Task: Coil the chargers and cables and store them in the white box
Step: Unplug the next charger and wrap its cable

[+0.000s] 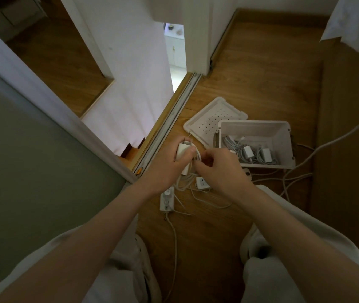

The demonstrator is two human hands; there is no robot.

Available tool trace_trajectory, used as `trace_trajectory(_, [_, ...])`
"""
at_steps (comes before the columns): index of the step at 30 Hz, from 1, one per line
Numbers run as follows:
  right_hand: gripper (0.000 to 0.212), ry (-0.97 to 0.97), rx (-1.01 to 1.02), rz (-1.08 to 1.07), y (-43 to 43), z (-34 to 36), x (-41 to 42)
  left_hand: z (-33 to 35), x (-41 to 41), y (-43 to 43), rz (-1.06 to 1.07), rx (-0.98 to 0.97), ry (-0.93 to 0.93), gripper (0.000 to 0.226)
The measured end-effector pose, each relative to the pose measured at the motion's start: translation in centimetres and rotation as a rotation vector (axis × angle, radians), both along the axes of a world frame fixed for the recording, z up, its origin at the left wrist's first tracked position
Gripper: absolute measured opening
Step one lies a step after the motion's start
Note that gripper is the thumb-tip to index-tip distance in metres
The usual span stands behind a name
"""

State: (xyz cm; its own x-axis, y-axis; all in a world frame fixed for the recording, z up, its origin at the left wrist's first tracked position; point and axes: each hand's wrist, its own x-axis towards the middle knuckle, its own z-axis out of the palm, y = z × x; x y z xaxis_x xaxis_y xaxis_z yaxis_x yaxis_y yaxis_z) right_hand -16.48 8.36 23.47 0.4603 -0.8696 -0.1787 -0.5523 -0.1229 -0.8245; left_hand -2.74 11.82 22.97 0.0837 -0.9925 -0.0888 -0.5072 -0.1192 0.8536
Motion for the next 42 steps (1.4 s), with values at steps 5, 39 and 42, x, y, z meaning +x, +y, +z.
trace_trajectory(5, [0.023, -0.003, 0.11, -0.003, -0.5, 0.1, -0.7, 0.1, -0.2, -0.4, -0.017, 0.172, 0.125, 0.02])
trace_trajectory(39, [0.026, 0.09, 0.113, -0.212, -9.4, -10.7, -2.7, -12.2, -6.8, -9.9, 0.412, 0.281, 0.235, 0.029])
trace_trajectory(42, [0.037, 0.091, 0.132, -0.069, -10.3, -12.9, -3.2, -14.3, -7.6, -11.6, 0.483, 0.291, 0.298, 0.024])
